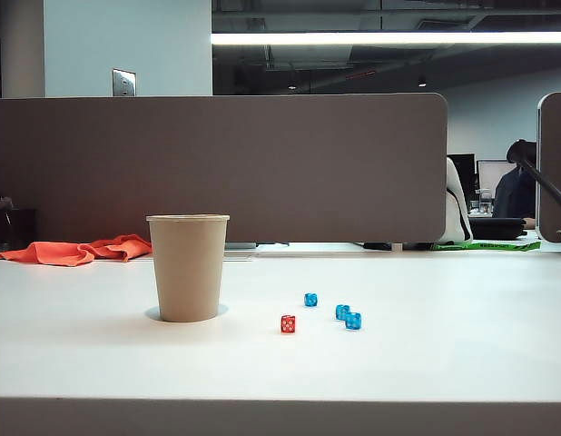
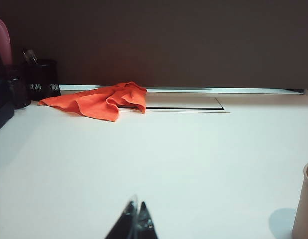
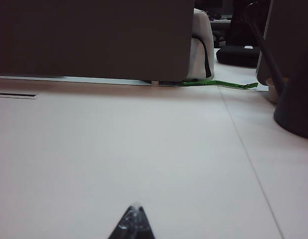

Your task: Pick up the dice with a different color and drop it into the paper cup.

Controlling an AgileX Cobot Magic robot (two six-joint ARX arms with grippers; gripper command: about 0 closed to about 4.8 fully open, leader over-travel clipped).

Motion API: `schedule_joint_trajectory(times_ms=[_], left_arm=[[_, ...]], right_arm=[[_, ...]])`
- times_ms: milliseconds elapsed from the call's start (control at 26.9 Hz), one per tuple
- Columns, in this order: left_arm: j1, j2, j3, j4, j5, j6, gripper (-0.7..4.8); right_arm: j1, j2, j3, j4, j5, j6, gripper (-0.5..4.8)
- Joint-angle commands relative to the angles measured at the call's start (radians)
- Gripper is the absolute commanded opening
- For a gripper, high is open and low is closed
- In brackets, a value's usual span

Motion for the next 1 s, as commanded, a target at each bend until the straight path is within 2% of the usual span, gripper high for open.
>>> schedule_joint_trajectory(times_ms=[37, 669, 781, 1004], left_arm=[[0.0, 0.001, 0.003, 0.009, 0.0, 0.004, -0.06], [0.001, 0.001, 0.003, 0.021, 0.002, -0.003, -0.06], [0.001, 0.001, 0.004, 0.056, 0.051, -0.003, -0.06], [0.001, 0.001, 0.006, 0.146, 0.21, -0.008, -0.06]], right_arm=[[-0.001, 0.0, -0.002, 0.017, -0.002, -0.002, -0.05], [-0.001, 0.0, -0.002, 0.026, 0.023, -0.003, -0.06], [-0.001, 0.0, 0.001, 0.045, 0.04, -0.002, -0.06], [0.0, 0.0, 0.016, 0.087, 0.039, -0.002, -0.06]])
